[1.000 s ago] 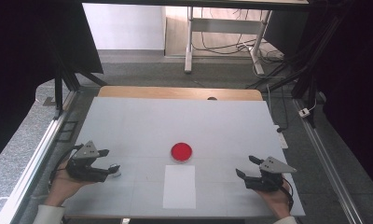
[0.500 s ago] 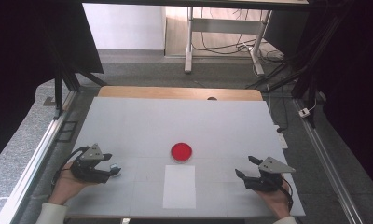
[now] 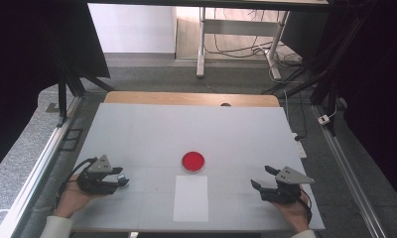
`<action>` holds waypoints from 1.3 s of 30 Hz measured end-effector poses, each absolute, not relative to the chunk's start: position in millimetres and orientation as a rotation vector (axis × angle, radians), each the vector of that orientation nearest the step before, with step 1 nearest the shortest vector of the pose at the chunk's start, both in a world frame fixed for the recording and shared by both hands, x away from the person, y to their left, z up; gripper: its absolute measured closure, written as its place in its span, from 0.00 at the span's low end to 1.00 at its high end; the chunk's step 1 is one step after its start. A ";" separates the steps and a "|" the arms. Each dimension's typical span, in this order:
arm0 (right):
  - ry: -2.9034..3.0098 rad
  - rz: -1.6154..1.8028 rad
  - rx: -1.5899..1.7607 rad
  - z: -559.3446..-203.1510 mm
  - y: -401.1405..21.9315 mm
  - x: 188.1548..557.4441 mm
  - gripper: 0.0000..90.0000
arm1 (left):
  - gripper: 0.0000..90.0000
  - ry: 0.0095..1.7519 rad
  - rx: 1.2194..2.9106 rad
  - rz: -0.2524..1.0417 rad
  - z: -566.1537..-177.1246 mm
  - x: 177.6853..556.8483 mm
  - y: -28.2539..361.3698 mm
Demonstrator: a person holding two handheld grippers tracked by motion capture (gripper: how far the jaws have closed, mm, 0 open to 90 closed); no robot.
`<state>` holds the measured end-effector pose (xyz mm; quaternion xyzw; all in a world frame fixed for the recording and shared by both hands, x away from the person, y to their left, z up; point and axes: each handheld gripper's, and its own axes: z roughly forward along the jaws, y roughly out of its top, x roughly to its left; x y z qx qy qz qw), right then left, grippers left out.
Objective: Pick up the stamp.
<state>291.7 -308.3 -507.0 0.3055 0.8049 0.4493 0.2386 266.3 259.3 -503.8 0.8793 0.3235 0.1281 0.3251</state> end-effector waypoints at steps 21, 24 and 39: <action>2.203 1.228 0.834 -507.2 -308.6 291.9 0.27 | 0.84 0.826 2.304 0.345 -505.0 264.4 259.7; 2.202 1.219 0.834 -507.3 -308.0 291.3 0.27 | 0.84 0.831 2.300 0.360 -504.5 264.0 259.8; 2.193 1.199 0.834 -508.1 -308.4 292.0 0.27 | 0.84 0.905 2.211 0.386 -500.1 262.8 260.6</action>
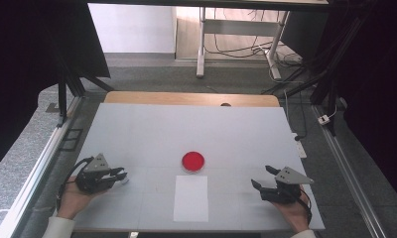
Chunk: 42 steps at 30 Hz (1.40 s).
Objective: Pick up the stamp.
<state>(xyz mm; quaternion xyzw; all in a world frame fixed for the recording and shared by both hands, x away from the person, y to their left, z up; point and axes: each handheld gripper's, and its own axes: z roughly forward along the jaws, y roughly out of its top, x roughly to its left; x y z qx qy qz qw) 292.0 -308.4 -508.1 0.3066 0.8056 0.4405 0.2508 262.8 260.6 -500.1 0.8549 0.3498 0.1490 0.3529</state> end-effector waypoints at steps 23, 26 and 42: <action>2.170 1.206 0.808 -509.3 -307.3 290.3 0.26 | 0.84 0.878 2.079 0.347 -480.9 257.1 239.5; 2.169 1.205 0.805 -509.4 -307.0 290.3 0.26 | 0.84 0.877 2.071 0.341 -479.7 257.2 236.8; 2.158 1.217 0.809 -508.3 -305.2 289.7 0.27 | 0.84 0.833 2.008 0.289 -470.2 258.5 216.3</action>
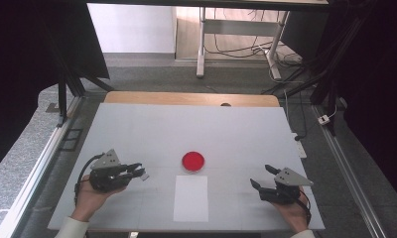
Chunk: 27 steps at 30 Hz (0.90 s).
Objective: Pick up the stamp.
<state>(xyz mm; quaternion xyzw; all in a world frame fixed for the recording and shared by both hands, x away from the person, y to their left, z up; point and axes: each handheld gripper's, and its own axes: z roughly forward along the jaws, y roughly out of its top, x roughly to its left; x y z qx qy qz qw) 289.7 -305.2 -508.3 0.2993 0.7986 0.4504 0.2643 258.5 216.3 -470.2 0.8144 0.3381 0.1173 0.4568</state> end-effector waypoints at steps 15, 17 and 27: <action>2.170 1.212 0.805 -507.8 -301.6 288.5 0.27 | 0.84 0.843 1.987 0.272 -466.4 262.8 193.6; 2.164 1.217 0.802 -507.1 -301.7 287.7 0.27 | 0.84 0.842 1.991 0.272 -465.0 263.8 190.4; 2.168 1.213 0.800 -507.2 -301.2 286.9 0.27 | 0.84 0.809 1.963 0.256 -452.2 276.7 168.3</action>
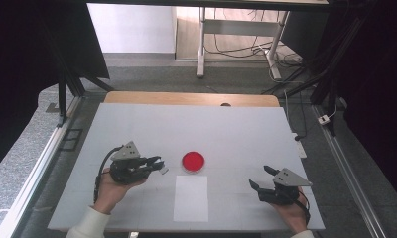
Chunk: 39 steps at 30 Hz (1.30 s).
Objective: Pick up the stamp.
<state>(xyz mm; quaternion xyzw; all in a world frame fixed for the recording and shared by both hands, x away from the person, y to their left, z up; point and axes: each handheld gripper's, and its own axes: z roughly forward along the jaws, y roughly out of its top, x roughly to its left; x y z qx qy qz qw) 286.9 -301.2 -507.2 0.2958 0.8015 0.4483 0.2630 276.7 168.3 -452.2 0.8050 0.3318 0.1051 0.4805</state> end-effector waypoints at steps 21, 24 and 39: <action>2.176 1.212 0.802 -508.2 -297.1 287.5 0.28 | 0.84 0.735 1.936 0.180 -456.8 287.4 119.1; 2.174 1.213 0.805 -507.9 -296.6 287.2 0.28 | 0.84 0.735 1.931 0.177 -456.9 287.8 115.7; 2.184 1.193 0.790 -510.3 -289.2 286.8 0.28 | 0.84 0.742 1.915 0.180 -455.3 286.1 111.9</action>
